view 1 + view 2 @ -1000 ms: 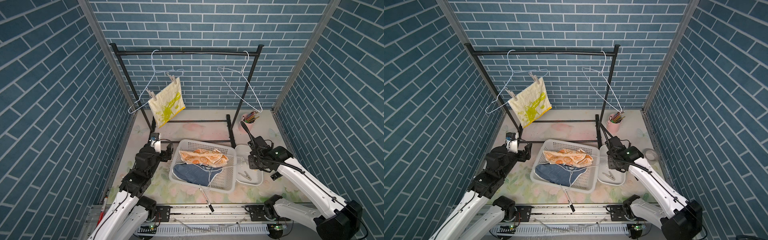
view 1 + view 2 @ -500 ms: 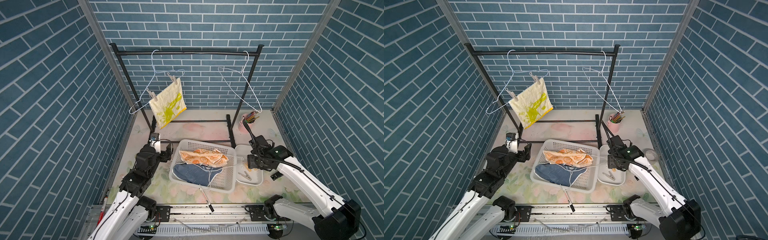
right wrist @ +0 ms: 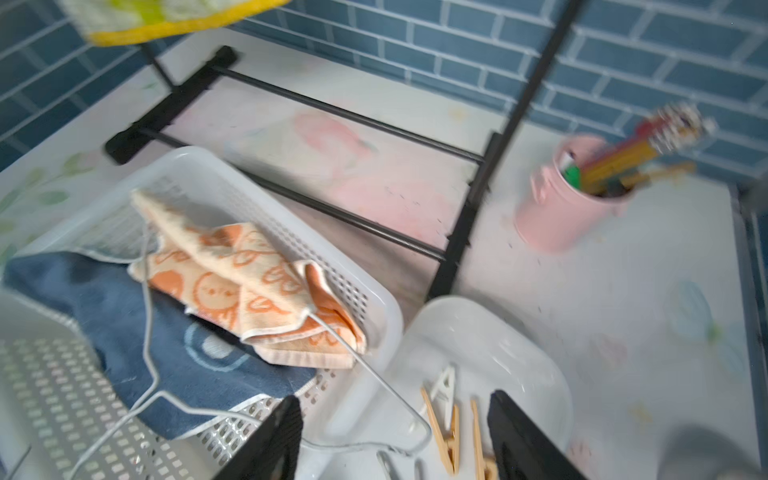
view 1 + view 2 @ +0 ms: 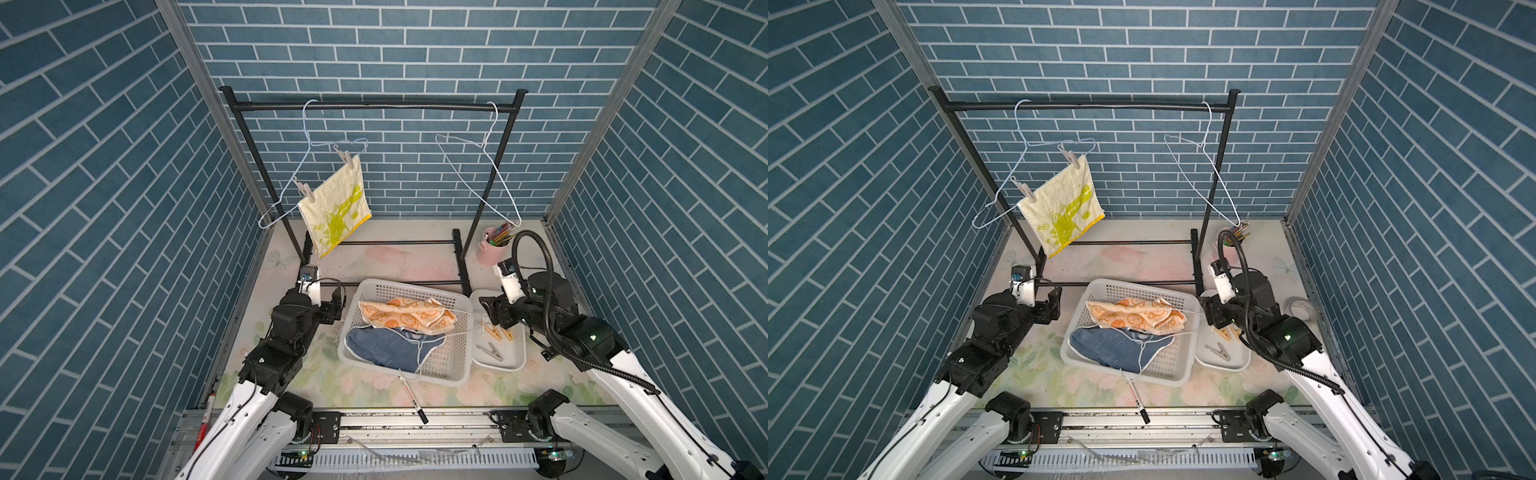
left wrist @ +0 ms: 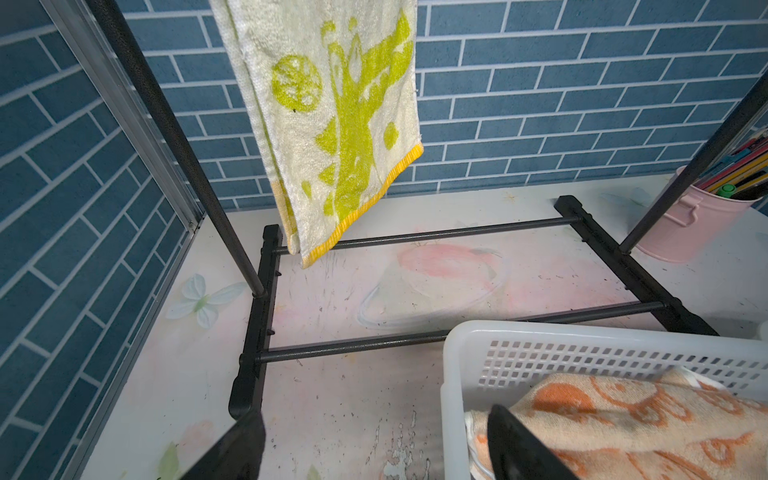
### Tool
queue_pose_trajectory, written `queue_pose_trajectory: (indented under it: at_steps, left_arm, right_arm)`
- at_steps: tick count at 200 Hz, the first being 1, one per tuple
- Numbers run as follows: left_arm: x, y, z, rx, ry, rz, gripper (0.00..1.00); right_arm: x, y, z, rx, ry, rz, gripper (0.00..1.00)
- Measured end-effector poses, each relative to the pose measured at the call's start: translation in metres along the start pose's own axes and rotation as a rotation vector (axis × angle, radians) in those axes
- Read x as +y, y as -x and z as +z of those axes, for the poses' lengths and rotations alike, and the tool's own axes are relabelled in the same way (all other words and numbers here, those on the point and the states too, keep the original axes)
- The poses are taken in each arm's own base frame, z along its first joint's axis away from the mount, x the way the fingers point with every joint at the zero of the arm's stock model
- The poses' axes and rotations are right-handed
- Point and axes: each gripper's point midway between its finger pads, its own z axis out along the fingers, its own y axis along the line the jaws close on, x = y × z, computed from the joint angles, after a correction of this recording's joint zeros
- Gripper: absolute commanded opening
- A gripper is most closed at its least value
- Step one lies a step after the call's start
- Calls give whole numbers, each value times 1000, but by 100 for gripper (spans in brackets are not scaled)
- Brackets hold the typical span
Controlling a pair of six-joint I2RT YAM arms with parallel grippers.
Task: Remove the clothespins securing towels to the hanger
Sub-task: Pick up the hanger from the clothesline.
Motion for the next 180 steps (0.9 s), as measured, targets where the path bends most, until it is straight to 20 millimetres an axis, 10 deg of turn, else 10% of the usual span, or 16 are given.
queue_pose_trajectory:
  at_steps: [85,180]
  left_arm:
    - [3,-1,0,4,15,3,85]
    - [4,-2,0,10,23,5,85]
  right_arm:
    - [123,-51,44,-121,442,-898,77]
    - [177,-84,95,-190,466,-1231,53]
